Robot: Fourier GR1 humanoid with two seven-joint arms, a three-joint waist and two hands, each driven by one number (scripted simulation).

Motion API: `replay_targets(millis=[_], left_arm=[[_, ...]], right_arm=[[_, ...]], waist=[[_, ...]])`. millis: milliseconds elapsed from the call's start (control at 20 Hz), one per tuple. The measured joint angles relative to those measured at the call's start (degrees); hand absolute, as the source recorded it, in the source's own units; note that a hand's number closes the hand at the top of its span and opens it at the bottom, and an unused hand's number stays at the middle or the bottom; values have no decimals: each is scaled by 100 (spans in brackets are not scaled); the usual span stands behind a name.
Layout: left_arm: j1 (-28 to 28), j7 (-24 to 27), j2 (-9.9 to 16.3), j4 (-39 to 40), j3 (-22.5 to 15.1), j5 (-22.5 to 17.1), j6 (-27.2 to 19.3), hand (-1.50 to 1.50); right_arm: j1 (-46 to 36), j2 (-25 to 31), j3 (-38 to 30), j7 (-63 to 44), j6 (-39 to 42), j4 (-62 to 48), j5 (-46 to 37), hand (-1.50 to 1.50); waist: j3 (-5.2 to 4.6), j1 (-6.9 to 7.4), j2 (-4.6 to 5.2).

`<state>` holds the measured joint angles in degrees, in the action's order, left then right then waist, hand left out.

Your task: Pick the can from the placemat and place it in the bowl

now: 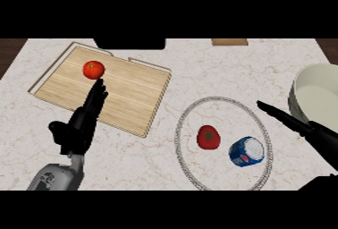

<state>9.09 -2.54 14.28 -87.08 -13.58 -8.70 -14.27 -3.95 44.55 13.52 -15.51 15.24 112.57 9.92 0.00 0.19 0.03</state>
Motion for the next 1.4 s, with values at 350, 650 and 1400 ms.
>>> replay_targets(millis=[350,650,1400], left_arm=[[-56,-62,-132,-60,215,160,170,0],[-67,-50,-218,-25,374,256,332,0],[-44,-93,-555,19,690,596,651,0]], right_arm=[[412,-410,-437,558,658,-255,-199,-150],[663,-813,-737,786,1042,-274,-72,-150],[730,-2083,-829,382,1538,-522,-499,-150]], waist=[[2,-29,-6],[2,-35,-5],[0,-26,-5]])
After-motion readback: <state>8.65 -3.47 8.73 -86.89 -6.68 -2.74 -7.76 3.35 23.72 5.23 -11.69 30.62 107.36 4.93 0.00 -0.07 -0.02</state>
